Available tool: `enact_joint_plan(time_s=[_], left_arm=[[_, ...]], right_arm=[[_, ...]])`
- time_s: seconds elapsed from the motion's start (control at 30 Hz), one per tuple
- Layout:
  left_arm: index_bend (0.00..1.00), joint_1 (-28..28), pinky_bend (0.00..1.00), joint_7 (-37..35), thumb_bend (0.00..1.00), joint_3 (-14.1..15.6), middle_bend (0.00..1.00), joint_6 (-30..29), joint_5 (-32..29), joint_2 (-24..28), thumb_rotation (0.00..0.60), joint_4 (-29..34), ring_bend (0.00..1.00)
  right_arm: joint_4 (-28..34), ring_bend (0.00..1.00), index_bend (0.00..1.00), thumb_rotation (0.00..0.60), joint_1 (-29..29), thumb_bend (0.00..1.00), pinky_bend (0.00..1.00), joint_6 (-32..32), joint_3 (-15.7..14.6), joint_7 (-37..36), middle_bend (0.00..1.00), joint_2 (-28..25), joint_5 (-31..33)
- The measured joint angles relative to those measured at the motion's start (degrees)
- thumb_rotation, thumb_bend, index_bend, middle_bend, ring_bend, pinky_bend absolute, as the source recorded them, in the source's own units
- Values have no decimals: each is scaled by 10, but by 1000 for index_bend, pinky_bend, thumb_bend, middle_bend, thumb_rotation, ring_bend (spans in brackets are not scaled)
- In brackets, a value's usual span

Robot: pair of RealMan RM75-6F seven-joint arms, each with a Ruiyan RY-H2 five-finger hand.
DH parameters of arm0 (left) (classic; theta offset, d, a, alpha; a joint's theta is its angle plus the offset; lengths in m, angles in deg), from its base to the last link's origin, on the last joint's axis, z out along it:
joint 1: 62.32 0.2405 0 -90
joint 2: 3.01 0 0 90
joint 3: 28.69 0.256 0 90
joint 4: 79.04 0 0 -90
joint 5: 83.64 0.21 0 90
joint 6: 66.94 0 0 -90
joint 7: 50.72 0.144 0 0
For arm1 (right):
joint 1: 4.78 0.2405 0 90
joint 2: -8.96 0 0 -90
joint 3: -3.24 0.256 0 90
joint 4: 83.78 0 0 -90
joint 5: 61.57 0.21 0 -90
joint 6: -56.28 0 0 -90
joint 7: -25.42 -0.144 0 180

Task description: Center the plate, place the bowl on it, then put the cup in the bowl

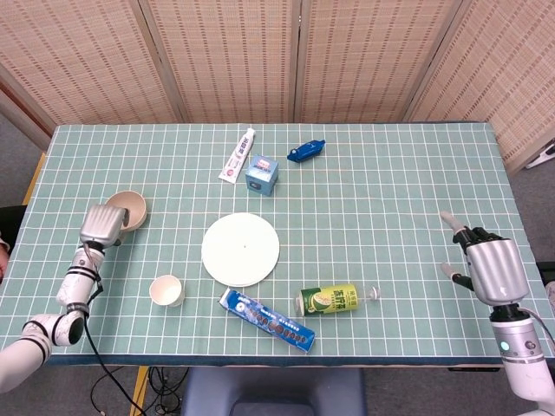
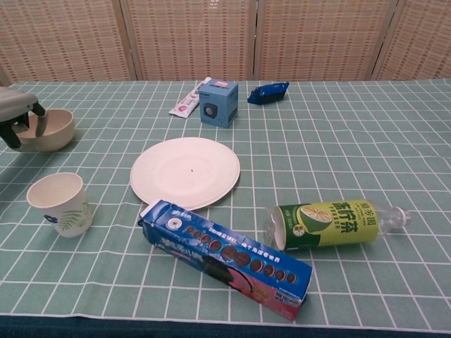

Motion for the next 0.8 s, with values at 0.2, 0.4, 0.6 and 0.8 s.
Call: enact_joint_plan(time_s=[0.2, 0.4, 0.6, 0.8], left_arm=[[592, -4, 991, -3, 320, 0, 953, 6, -2, -14, 600, -23, 901], [634, -8, 994, -13, 377, 1, 958, 7, 0, -22, 600, -36, 904], [648, -7, 993, -24, 400, 4, 959, 1, 8, -19, 600, -31, 904], [648, -5, 994, -25, 401, 9, 959, -12, 22, -1, 600, 4, 904]], right_arm=[[-1, 471, 195, 600, -2, 13, 698, -4, 4, 0, 495, 0, 2], [-3, 472, 204, 600, -5, 13, 698, -9, 5, 1, 496, 0, 6], [-10, 472, 205, 600, -10, 12, 685, -15, -2, 8, 496, 4, 7], [-17, 440, 205, 600, -21, 13, 607, -17, -10, 4, 470, 7, 10]])
